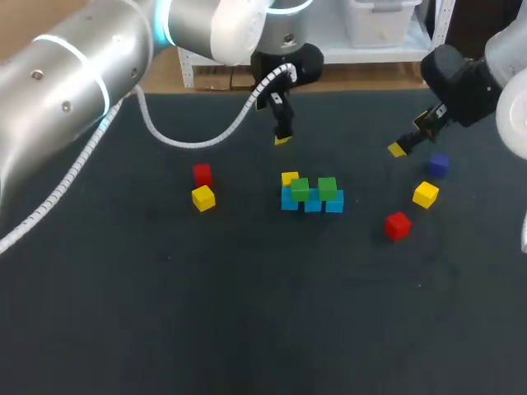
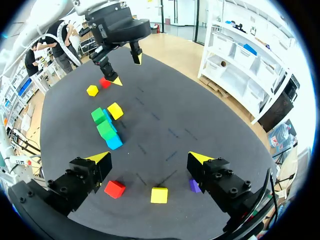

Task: Place the blue cubes, place green cubes on the blue cubes, place the yellow cubes on the green cubes, then place the red cubes on the yellow cubes, and place purple cube on the red cubes.

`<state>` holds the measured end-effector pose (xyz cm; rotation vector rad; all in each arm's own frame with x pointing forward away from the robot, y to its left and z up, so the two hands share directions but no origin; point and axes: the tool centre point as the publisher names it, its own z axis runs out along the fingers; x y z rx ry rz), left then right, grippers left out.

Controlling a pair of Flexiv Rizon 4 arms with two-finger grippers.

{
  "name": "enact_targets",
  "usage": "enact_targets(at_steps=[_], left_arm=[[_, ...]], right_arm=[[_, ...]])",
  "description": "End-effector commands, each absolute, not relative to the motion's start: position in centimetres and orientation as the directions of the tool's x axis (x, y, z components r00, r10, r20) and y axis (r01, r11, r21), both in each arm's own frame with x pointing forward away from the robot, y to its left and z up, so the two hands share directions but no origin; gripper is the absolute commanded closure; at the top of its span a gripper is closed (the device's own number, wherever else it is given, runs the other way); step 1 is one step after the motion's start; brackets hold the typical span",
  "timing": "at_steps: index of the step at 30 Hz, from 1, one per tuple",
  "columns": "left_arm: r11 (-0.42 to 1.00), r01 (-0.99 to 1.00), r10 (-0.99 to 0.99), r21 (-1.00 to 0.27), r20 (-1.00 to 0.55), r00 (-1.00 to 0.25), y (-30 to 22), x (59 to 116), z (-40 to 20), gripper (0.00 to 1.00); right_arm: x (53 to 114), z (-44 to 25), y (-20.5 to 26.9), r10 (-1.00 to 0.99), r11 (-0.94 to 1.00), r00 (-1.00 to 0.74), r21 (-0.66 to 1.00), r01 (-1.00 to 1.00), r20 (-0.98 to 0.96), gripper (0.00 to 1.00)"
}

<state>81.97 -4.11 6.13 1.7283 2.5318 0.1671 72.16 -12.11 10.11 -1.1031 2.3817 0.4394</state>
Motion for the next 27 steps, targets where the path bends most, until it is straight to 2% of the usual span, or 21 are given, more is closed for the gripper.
enact_targets(at_steps=[1, 11, 18, 27], left_arm=[[0.336, 0.937, 0.941, 0.095, 0.01, -0.338, -3.7, 81.9, 5.8, 0.0], [0.19, 0.982, 0.982, 0.006, 0.011, -0.19, -2.7, 79.1, 4.5, 0.0], [0.063, 0.998, 0.996, -0.014, -0.064, -0.063, -2.5, 77.1, 3.5, 0.0], [0.066, 0.996, 0.991, -0.058, -0.116, -0.072, -2.5, 76.0, 2.9, 0.0]], right_arm=[[72.1, 10.1, -12.1, -0.623, 0.625, -0.563, 0.087, -0.776, -0.543, 0.0], [72.1, 10.1, -12.1, -0.623, 0.625, -0.563, 0.087, -0.776, -0.543, 0.0], [72.1, 10.1, -12.1, -0.623, 0.625, -0.563, 0.087, -0.776, -0.543, 0.0], [72.1, 10.1, -12.1, -0.623, 0.625, -0.563, 0.087, -0.776, -0.543, 0.0]])
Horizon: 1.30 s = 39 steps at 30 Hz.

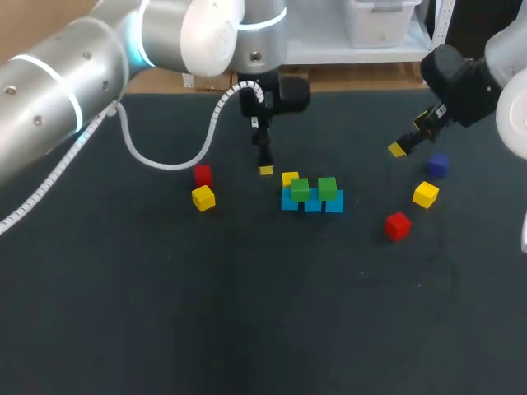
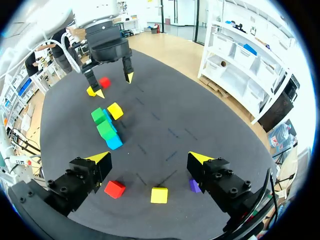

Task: Place the blue cubes, place green cubes on the blue cubes, place the yellow cubes on the green cubes, then place the red cubes on the yellow cubes, and place purple cube on the red cubes.

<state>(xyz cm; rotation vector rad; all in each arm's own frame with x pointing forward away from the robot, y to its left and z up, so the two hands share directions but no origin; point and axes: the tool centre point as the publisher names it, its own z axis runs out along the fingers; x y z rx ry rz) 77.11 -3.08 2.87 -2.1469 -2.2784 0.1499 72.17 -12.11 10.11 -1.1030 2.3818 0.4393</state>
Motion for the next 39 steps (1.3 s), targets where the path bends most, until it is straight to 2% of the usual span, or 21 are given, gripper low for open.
enact_targets(at_steps=[1, 23, 39], left_arm=[[0.066, 0.996, 0.99, -0.059, -0.118, -0.072, -2.7, 75.9, 2.9, 0.0], [0.052, 0.991, 0.979, -0.121, -0.189, -0.074, -4.3, 72.8, 2.0, 0.0], [0.088, 0.991, 0.976, -0.098, -0.192, -0.105, -4.2, 74.5, 0.9, 0.0]], right_arm=[[72.1, 10.1, -12.1, -0.623, 0.625, -0.563, 0.087, -0.776, -0.543, 0.0], [72.1, 10.1, -12.1, -0.623, 0.625, -0.563, 0.087, -0.776, -0.543, 0.0], [72.1, 10.1, -12.1, -0.623, 0.625, -0.563, 0.087, -0.776, -0.543, 0.0]])
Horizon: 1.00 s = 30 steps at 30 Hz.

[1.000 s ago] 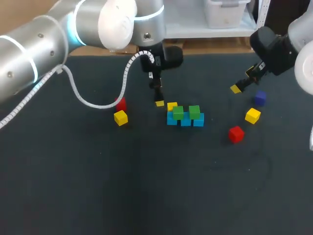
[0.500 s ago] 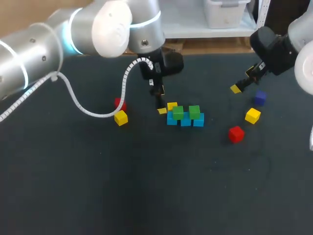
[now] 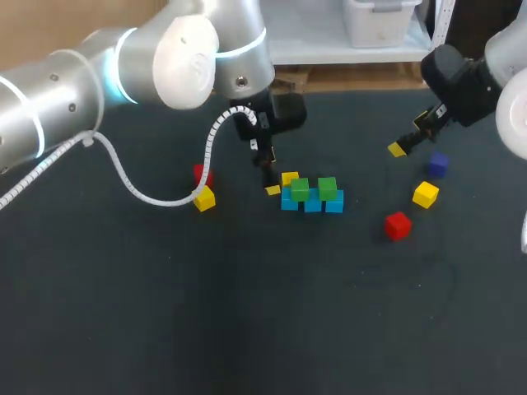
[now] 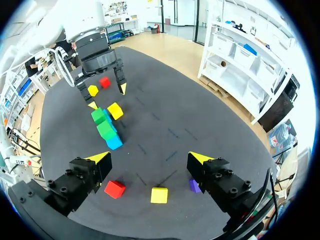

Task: Place the blue cubes, place green cubes on the blue cubes, place the yellow cubes on the green cubes, then place the red cubes on the yellow cubes, and place purple cube on the red cubes.

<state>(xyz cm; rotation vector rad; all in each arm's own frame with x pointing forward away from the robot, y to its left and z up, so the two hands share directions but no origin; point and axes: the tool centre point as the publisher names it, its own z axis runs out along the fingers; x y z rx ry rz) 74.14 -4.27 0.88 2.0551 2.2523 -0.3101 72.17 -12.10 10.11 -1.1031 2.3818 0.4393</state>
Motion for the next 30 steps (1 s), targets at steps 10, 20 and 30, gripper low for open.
enact_targets(at_steps=[10, 20, 30], left_arm=[[0.094, 0.993, 0.975, -0.074, -0.194, -0.107, -4.4, 75.0, 0.8, 0.0], [0.084, 0.995, 0.972, -0.051, -0.215, -0.093, -4.9, 75.3, 1.0, 0.0], [0.077, 0.996, 0.973, -0.046, -0.215, -0.085, -5.2, 75.6, 0.8, 0.0]], right_arm=[[72.1, 10.1, -12.1, -0.623, 0.625, -0.563, 0.087, -0.776, -0.543, 0.0], [72.1, 10.1, -12.1, -0.623, 0.625, -0.563, 0.087, -0.776, -0.543, 0.0], [72.1, 10.1, -12.1, -0.623, 0.625, -0.563, 0.087, -0.776, -0.543, 0.0]])
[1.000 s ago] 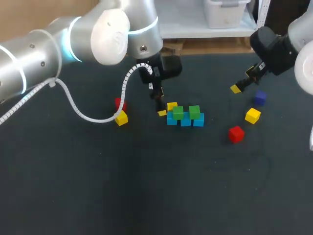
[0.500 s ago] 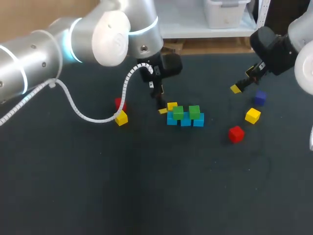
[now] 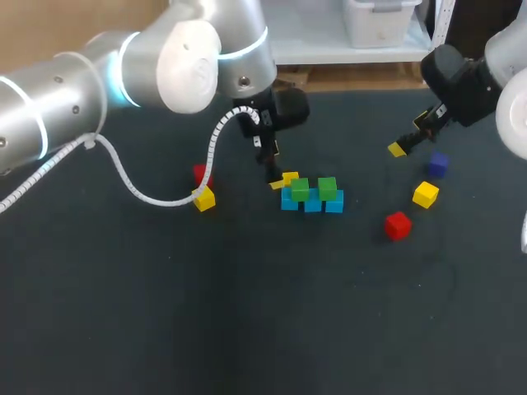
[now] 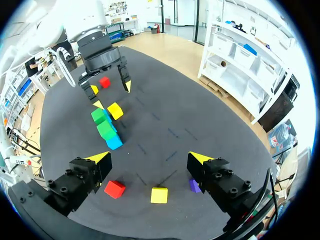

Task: Place the blue cubes, place green cubes on the blue cubes, place the yellow cubes on the green cubes, then place the red cubes on the yellow cubes, and place purple cube on the red cubes.

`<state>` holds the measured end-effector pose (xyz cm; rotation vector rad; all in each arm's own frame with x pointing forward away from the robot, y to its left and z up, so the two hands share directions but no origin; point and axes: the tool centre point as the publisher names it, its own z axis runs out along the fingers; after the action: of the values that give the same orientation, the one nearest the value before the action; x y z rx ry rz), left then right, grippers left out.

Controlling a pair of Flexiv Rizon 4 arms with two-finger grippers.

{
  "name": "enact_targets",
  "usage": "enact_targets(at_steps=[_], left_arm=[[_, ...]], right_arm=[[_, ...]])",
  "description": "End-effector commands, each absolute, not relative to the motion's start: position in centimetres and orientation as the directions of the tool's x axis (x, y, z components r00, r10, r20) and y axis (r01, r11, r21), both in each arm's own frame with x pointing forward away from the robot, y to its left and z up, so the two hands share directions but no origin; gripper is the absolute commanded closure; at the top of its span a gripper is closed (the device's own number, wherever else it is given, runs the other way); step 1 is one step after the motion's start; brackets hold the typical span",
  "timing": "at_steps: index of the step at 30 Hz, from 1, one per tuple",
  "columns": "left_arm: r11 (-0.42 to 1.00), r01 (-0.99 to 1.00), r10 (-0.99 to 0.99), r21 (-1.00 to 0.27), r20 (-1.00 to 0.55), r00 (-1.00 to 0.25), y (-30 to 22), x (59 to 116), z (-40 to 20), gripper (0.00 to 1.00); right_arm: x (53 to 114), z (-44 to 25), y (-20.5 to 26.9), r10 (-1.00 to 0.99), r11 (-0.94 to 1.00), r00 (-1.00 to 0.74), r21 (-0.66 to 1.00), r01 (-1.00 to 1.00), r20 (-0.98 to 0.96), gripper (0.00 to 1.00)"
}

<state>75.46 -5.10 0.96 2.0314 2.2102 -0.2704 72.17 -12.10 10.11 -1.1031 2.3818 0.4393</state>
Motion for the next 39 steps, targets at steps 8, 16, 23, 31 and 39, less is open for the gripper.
enact_targets(at_steps=[8, 16, 23, 31, 39], left_arm=[[0.071, 0.997, 0.974, -0.04, -0.213, -0.078, -5.7, 75.9, 0.7, 0.0], [0.064, 0.997, 0.978, -0.03, -0.197, -0.069, -5.9, 76.2, 0.2, 0.0], [0.057, 0.998, 0.979, -0.027, -0.193, -0.061, -5.9, 76.2, -0.3, 0.0], [0.061, 0.998, 0.978, -0.021, -0.2, -0.064, -5.6, 76.2, 0.0, 0.0], [0.064, 0.998, 0.976, -0.021, -0.208, -0.067, -5.7, 76.1, 0.0, 0.18]], right_arm=[[72.1, 10.1, -12.1, -0.623, 0.625, -0.563, 0.087, -0.776, -0.543, 0.0], [72.1, 10.1, -12.1, -0.623, 0.625, -0.563, 0.087, -0.776, -0.543, 0.0], [72.1, 10.1, -12.1, -0.623, 0.625, -0.563, 0.087, -0.776, -0.543, 0.0], [72.1, 10.1, -12.1, -0.623, 0.625, -0.563, 0.087, -0.776, -0.543, 0.0], [72.1, 10.1, -12.1, -0.623, 0.625, -0.563, 0.087, -0.776, -0.543, 0.0]])
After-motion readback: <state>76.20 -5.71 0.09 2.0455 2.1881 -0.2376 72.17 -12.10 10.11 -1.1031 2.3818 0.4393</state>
